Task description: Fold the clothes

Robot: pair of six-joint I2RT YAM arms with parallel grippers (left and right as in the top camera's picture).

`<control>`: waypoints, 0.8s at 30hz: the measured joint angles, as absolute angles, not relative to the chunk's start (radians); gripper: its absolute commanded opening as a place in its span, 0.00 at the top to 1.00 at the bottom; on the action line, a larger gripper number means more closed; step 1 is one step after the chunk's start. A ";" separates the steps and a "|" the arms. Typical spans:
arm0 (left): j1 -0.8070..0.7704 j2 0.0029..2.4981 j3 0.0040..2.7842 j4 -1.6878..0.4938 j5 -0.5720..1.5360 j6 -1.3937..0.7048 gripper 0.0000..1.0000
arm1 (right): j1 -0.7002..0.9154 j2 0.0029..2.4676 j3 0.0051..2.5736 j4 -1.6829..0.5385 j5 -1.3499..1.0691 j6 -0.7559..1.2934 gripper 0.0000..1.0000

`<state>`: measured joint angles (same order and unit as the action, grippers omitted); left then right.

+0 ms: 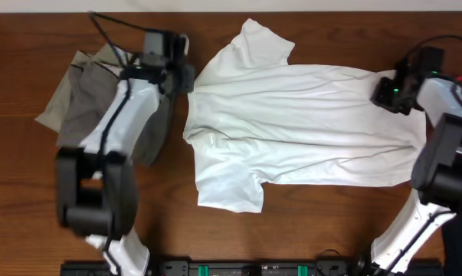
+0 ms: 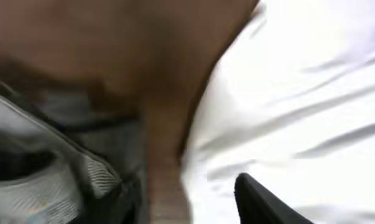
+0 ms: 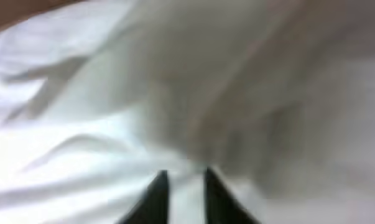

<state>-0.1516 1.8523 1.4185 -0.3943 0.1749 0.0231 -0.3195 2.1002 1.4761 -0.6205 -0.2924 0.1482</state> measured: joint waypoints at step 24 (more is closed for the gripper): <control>-0.357 2.136 1.433 -0.404 0.359 0.196 0.94 | -0.160 2.033 1.474 -0.780 -0.273 0.210 0.99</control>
